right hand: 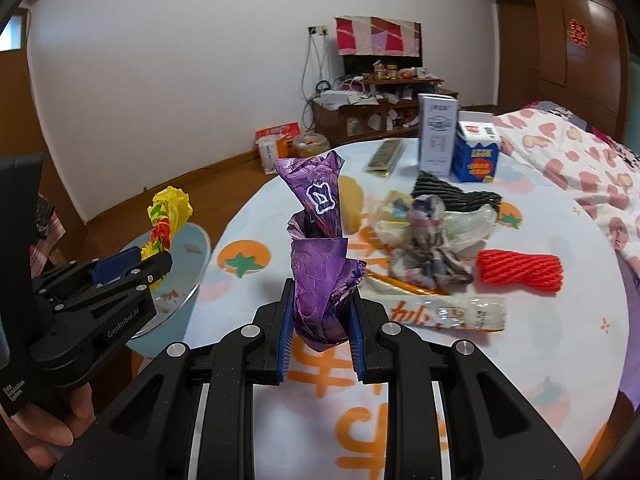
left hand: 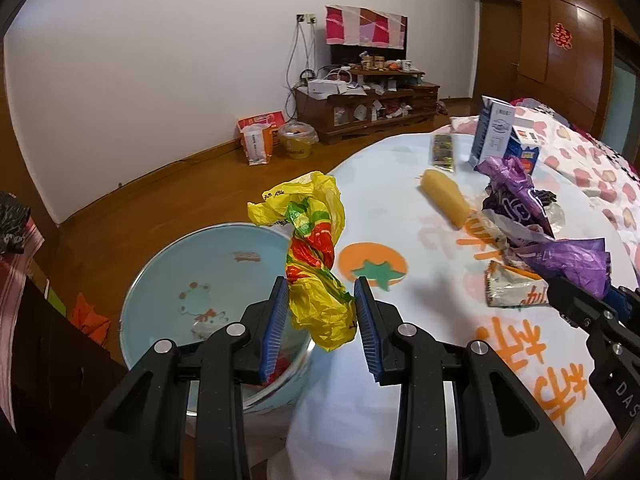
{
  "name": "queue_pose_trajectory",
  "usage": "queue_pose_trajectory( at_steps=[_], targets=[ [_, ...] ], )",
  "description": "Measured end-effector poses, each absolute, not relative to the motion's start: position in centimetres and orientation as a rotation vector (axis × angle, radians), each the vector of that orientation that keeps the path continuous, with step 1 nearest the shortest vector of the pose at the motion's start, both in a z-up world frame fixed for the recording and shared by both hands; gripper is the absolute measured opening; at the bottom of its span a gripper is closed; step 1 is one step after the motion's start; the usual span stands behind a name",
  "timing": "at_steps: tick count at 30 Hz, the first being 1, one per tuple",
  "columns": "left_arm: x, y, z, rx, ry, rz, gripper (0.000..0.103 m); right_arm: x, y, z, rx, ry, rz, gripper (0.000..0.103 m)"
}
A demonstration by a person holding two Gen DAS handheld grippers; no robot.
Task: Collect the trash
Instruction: 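Carry the yellow wrapper over the bin with the left tool while the right tool carries the purple wrapper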
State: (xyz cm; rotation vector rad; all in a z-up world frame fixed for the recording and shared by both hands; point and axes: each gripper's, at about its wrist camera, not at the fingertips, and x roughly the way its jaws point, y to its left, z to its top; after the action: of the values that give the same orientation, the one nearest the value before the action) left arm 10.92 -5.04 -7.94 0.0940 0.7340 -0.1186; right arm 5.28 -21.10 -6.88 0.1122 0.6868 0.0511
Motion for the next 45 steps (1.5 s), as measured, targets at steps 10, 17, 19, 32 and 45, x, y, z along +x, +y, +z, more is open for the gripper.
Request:
queue_pose_trajectory(
  at_steps=[10, 17, 19, 32, 45],
  targets=[
    [10.7, -1.9, -8.2, 0.089, 0.747, -0.057, 0.035, 6.0, -17.8, -7.3, 0.077, 0.709, 0.118, 0.024],
    [11.0, 0.3, -8.3, 0.069, 0.749, -0.005, 0.035, 6.7, -15.2, -7.5, 0.064, 0.731, 0.169, 0.024],
    [11.1, 1.1, -8.3, 0.058, 0.749, 0.01, 0.035, 6.9, -14.3, -7.4, 0.051, 0.732, 0.184, 0.024],
    [11.5, 5.0, -8.6, 0.017, 0.752, 0.073, 0.035, 8.6, -9.9, -7.7, 0.014, 0.751, 0.252, 0.024],
    [12.3, 8.0, -9.6, -0.026, 0.774, 0.111, 0.035, 10.9, -5.9, -8.6, -0.015, 0.791, 0.305, 0.024]
  ],
)
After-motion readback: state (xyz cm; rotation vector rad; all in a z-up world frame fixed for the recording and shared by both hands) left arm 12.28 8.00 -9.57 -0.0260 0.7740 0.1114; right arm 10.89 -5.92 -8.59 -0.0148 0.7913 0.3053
